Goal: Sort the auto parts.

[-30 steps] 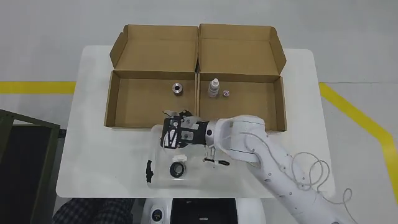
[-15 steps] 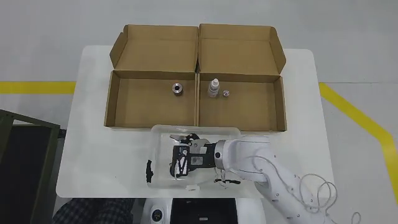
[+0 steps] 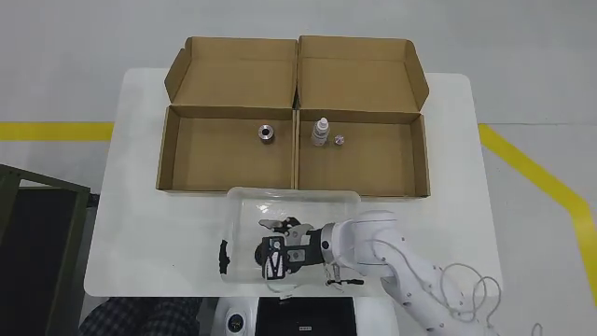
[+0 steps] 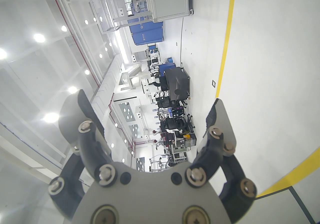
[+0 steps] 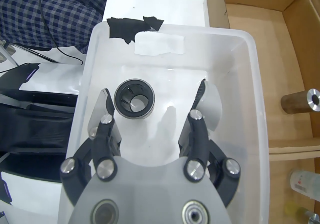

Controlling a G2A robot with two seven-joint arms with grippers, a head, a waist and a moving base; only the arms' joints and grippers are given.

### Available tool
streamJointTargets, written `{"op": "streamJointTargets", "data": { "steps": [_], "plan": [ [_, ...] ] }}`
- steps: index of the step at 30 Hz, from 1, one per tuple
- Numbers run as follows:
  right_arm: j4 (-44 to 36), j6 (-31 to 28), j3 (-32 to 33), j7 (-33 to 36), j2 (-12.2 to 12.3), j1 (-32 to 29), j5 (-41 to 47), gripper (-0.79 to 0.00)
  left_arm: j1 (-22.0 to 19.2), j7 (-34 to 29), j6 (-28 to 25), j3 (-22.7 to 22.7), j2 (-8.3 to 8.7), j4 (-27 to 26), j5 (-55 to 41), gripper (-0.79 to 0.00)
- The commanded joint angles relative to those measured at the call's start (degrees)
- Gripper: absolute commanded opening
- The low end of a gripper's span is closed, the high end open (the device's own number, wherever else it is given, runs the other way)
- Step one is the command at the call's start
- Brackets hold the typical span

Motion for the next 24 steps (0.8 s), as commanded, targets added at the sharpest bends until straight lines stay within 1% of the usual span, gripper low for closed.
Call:
{"op": "streamJointTargets", "data": {
  "steps": [1, 5, 9, 16, 21, 22, 24],
  "plan": [
    [0.5, 0.1, -0.3, 0.0, 0.0, 0.2, 0.2, -0.203, 0.0, 0.0, 0.0, 0.0, 0.00, 0.0, 0.0, 0.000],
    [2.1, 0.6, -1.2, 0.3, 0.1, 0.6, 0.6, -0.200, 0.0, 0.0, 0.0, 0.0, 0.00, 0.0, 0.0, 0.000],
    [3.8, 1.1, -2.1, 0.3, 0.0, 1.4, 1.2, -0.175, 0.0, 0.0, 0.0, 0.0, 0.00, 0.0, 0.0, 0.000],
    [6.7, 1.9, -3.8, -0.1, -0.2, 3.1, 2.1, -0.169, 0.0, 0.0, 0.0, 0.0, 0.00, 0.0, 0.0, 0.000],
    [8.7, 1.9, -5.2, -0.7, -0.4, 4.4, 2.7, -0.206, 0.0, 0.0, 0.0, 0.0, 0.00, 0.0, 0.0, 0.000],
    [9.0, 1.8, -5.5, -0.8, -0.4, 4.7, 2.8, -0.222, 0.0, 0.0, 0.0, 0.0, 0.00, 0.0, 0.0, 0.000],
    [9.4, 1.8, -5.9, -1.0, -0.5, 5.1, 3.1, -0.280, 0.0, 0.0, 0.0, 0.0, 0.00, 0.0, 0.0, 0.000]
  ]
}}
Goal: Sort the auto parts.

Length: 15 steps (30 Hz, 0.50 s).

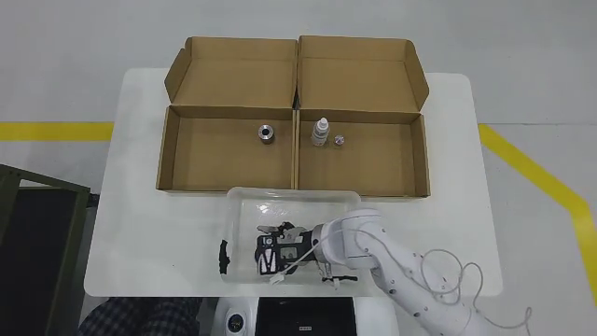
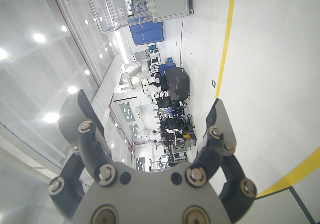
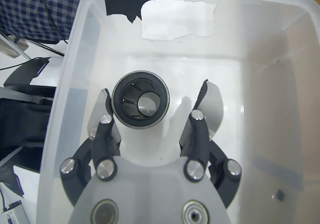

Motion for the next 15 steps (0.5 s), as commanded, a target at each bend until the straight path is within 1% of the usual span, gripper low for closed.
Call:
{"op": "streamJointTargets", "data": {
  "steps": [1, 2, 3, 6, 9, 11, 12, 14, 15],
  "plan": [
    [0.4, -0.1, -0.3, -0.2, 0.0, 0.4, 0.2, -0.317, 0.0, 0.0, 0.0, 0.0, 0.00, 0.0, 0.0, 0.000],
    [0.6, -0.1, -0.5, -0.4, 0.0, 0.5, 0.4, -0.379, 0.0, 0.0, 0.0, 0.0, 0.00, 0.0, 0.0, 0.000],
    [0.8, -0.1, -0.6, -0.4, -0.1, 0.7, 0.5, -0.403, 0.0, 0.0, 0.0, 0.0, 0.00, 0.0, 0.0, 0.000],
    [1.7, -0.7, -1.0, -1.4, -0.1, 1.2, 1.6, -0.459, 0.0, 0.0, 0.0, 0.0, 0.00, 0.0, 0.0, 0.000],
    [2.5, -1.3, -1.3, -2.0, -0.1, 2.0, 2.2, -0.496, 0.0, 0.0, 0.0, 0.0, 0.00, 0.0, 0.0, 0.000],
    [3.1, -1.9, -1.3, -3.1, -0.2, 2.4, 3.3, -0.570, 0.0, 0.0, 0.0, 0.0, 0.00, 0.0, 0.0, 0.000],
    [3.3, -2.2, -1.3, -3.5, -0.2, 2.6, 3.8, -0.588, 0.0, 0.0, 0.0, 0.0, 0.00, 0.0, 0.0, 0.000],
    [3.6, -2.6, -1.2, -4.0, -0.1, 3.1, 4.6, -0.693, 0.0, 0.0, 0.0, 0.0, 0.00, 0.0, 0.0, 0.000],
    [3.6, -2.6, -1.1, -4.2, -0.1, 3.3, 4.9, -0.757, 0.0, 0.0, 0.0, 0.0, 0.00, 0.0, 0.0, 0.000]
  ]
}}
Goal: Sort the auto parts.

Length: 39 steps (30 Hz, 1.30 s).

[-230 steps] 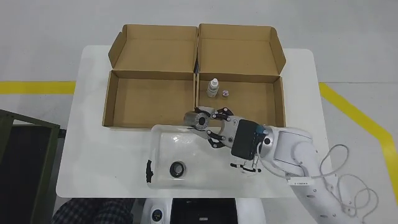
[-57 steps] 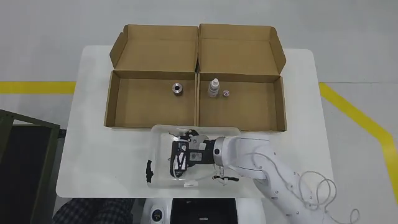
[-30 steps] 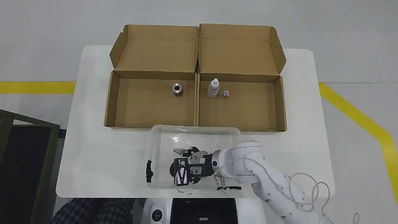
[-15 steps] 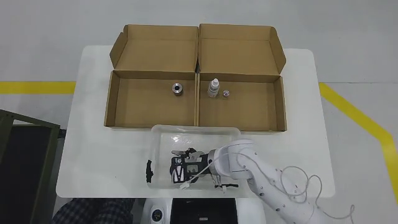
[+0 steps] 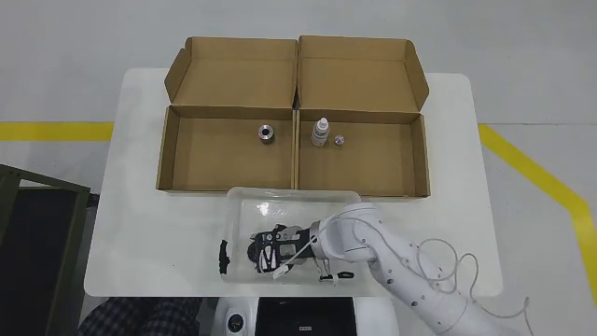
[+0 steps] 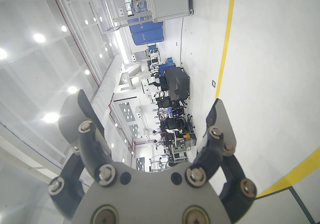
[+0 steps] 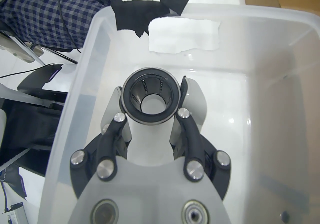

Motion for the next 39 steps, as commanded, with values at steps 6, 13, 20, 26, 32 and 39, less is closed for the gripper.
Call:
{"op": "streamJointTargets", "data": {
  "steps": [6, 13, 20, 26, 32, 39],
  "plan": [
    [-0.6, -0.8, 1.1, -1.3, 0.4, 0.7, 1.9, -0.785, 0.0, 0.0, 0.0, 0.0, 0.00, 0.0, 0.0, 0.000],
    [-2.0, -1.1, 3.9, -3.3, 1.2, 0.5, 4.0, -0.785, 0.0, 0.0, 0.0, 0.0, 0.00, 0.0, 0.0, 0.000],
    [-5.3, 0.9, 7.2, -3.3, 2.2, -1.1, 8.1, -0.785, 0.0, 0.0, 0.0, 0.0, 0.00, 0.0, 0.0, 0.000],
    [-9.8, 2.9, 11.0, -2.8, 3.2, -3.3, 13.3, -0.785, 0.0, 0.0, 0.0, 0.0, 0.00, 0.0, 0.0, 0.000],
    [-13.0, 4.3, 14.8, -4.3, 4.0, -5.3, 17.7, -0.785, 0.0, 0.0, 0.0, 0.0, 0.00, 0.0, 0.0, 0.000],
    [-14.5, 5.1, 18.9, -6.6, 4.8, -6.1, 20.9, -0.785, 0.0, 0.0, 0.0, 0.0, 0.00, 0.0, 0.0, 0.000]
  ]
}}
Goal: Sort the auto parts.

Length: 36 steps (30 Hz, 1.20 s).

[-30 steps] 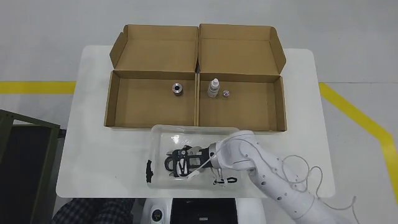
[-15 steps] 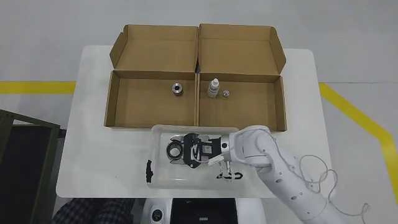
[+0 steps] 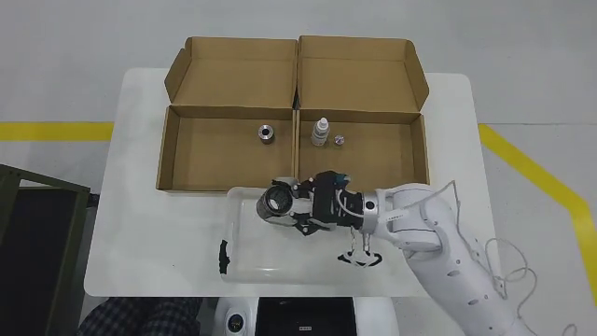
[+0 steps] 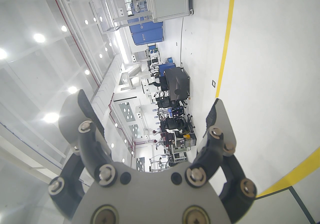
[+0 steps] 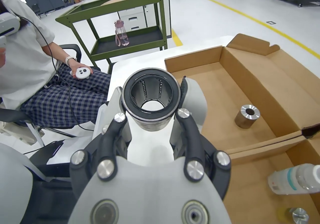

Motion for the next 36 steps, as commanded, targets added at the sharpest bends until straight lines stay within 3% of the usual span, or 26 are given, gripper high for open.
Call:
{"op": "streamJointTargets", "data": {
  "steps": [1, 13, 36],
  "plan": [
    [-0.5, 0.5, 1.1, -0.6, 0.2, -0.2, 0.4, -0.785, 0.0, 0.0, 0.0, 0.0, 0.00, 0.0, 0.0, 0.000],
    [-2.0, 1.5, 5.1, -5.5, 0.9, -1.8, 3.8, -0.785, 0.0, 0.0, 0.0, 0.0, 0.00, 0.0, 0.0, 0.000],
    [-1.6, 2.1, 5.3, -6.6, 1.4, -0.9, 7.2, -0.785, 0.0, 0.0, 0.0, 0.0, 0.00, 0.0, 0.0, 0.000]
  ]
}}
